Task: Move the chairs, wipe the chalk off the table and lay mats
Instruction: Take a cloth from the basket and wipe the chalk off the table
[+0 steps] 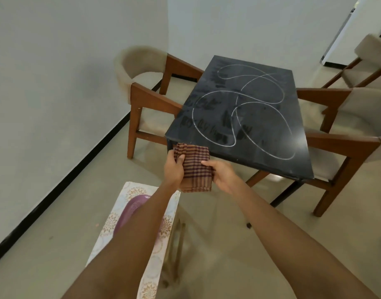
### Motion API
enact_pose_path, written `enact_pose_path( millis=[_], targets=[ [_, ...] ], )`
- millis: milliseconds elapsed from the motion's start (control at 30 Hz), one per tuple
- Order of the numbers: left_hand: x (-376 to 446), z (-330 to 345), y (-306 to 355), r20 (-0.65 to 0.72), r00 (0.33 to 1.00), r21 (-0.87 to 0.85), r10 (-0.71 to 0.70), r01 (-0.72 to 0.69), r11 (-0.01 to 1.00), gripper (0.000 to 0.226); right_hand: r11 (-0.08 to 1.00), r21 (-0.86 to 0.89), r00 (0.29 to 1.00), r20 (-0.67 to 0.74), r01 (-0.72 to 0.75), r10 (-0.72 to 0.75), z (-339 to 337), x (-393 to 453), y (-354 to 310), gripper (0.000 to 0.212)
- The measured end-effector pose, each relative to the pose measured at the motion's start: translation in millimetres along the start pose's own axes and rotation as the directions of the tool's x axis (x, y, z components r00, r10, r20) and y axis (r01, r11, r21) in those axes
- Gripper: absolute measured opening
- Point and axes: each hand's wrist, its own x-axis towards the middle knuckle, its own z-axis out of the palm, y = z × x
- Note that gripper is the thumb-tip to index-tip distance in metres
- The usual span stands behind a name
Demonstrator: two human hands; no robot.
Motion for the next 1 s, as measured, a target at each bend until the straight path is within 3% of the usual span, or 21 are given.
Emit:
enact_pose_path(
  millis=[133, 367, 633, 700, 833, 1000],
  targets=[
    [26, 31, 22, 0.042, 0.998, 0.009, -0.04, 0.04, 0.999, 0.031, 1.0, 0.0, 0.999, -0.046, 0.025, -0.025, -18, 26, -22, 0.011],
    [93, 83, 49, 0.11, 0.99, 0.003, -0.084, 0.085, 0.996, 0.032, 0.996, -0.087, 0.992, -0.12, 0.015, -0.025, -36, 93, -69, 0.008],
    [216, 128, 76, 0.111, 0.984, 0.024, -0.142, 0.14, 0.99, 0.027, 0.986, -0.167, 1.0, 0.021, -0.011, 0.015, -56, 194, -157, 0.036],
    [247, 138, 81, 0.11, 0.984, 0.019, -0.137, 0.136, 0.991, 0.028, 0.99, -0.139, 0.998, 0.065, -0.017, 0.026, -55, 222, -175, 0.034],
    [291, 152, 89, 0.119, 0.985, 0.021, -0.124, 0.122, 0.992, 0.038, 0.993, -0.087, 0.997, -0.017, -0.074, 0.073, -55, 267, -196, 0.02],
    [346, 169, 90, 0.131, 0.984, 0.079, -0.119, 0.109, 0.991, 0.05, 0.981, -0.156, 0.993, -0.039, -0.115, 0.111, -58, 327, -214, 0.028]
  ],
)
